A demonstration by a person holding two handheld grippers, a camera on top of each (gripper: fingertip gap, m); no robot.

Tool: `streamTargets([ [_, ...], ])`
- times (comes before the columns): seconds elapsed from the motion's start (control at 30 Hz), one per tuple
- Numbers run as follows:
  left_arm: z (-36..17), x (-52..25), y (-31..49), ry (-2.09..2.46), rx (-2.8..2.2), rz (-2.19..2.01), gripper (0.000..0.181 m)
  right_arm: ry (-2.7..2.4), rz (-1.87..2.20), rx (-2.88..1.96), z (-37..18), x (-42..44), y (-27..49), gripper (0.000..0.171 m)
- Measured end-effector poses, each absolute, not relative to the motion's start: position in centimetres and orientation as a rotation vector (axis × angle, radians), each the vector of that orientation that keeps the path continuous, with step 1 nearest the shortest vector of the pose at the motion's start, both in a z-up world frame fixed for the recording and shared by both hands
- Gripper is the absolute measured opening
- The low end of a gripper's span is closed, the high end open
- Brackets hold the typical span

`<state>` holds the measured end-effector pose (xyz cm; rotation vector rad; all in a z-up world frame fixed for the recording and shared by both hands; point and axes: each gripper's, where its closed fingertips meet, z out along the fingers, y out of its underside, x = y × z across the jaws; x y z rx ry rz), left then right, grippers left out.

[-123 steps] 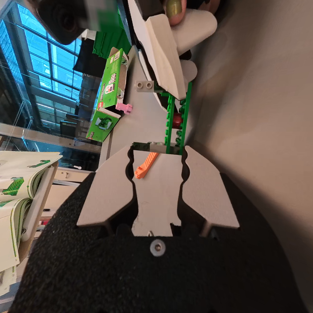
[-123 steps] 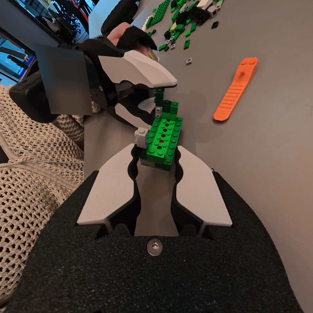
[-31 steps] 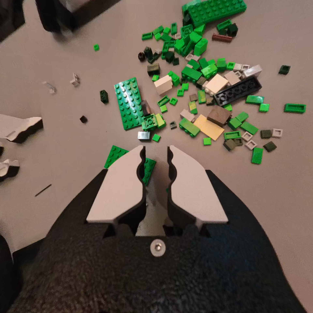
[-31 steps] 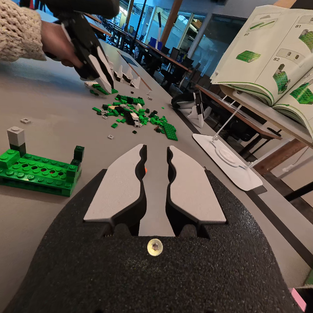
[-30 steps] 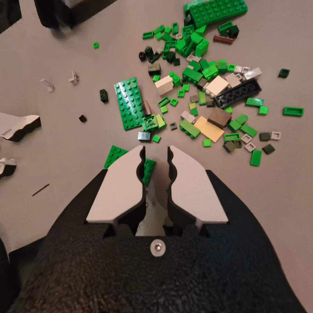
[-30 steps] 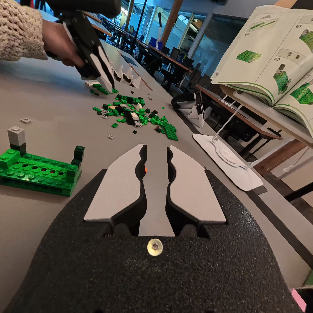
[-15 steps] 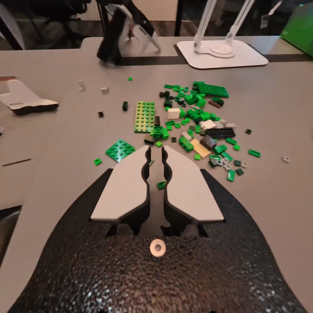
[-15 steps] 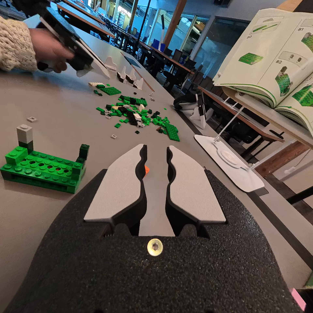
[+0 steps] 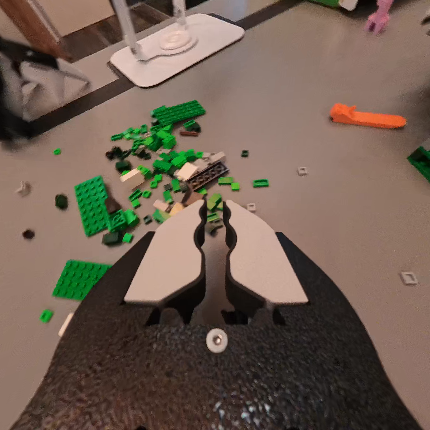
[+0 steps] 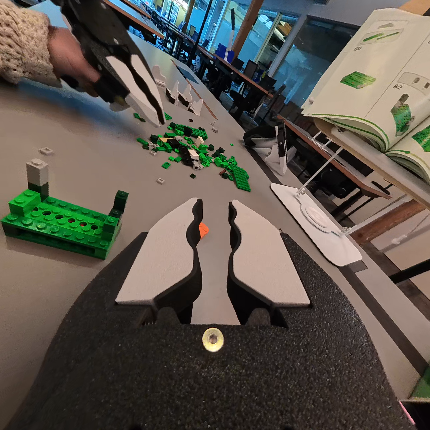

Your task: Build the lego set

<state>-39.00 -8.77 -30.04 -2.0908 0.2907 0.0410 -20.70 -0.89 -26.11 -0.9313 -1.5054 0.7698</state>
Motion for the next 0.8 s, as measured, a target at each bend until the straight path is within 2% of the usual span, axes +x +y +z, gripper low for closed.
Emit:
streamTargets([
  [0.03, -30.3, -38.5, -8.4, 0.365, -2.115, 0.081, 0.013, -1.508, 0.767, -0.930, -26.1, -20.7, -0.9, 0.021],
  [0.13, -31.3, -38.5, -7.6, 0.624, -2.202, 0.225, 0.017, -1.513, 0.764, -0.925, -26.2, -20.8, -1.0, 0.020],
  [0.3, -31.8, -38.1, -6.9, 0.956, -2.332, 0.106, 0.016, -1.515, 0.774, -0.924, -26.2, -20.7, -1.0, 0.019],
  [0.47, -33.2, -38.8, -6.8, 1.045, -2.560, -0.041, 0.019, -1.515, 0.786, -0.924, -26.1, -20.7, -1.1, 0.018],
  [0.8, -33.4, -38.9, -7.1, 1.049, -2.687, -0.174, 0.007, -1.523, 0.788, -0.913, -26.1, -20.7, -1.2, 0.017],
])
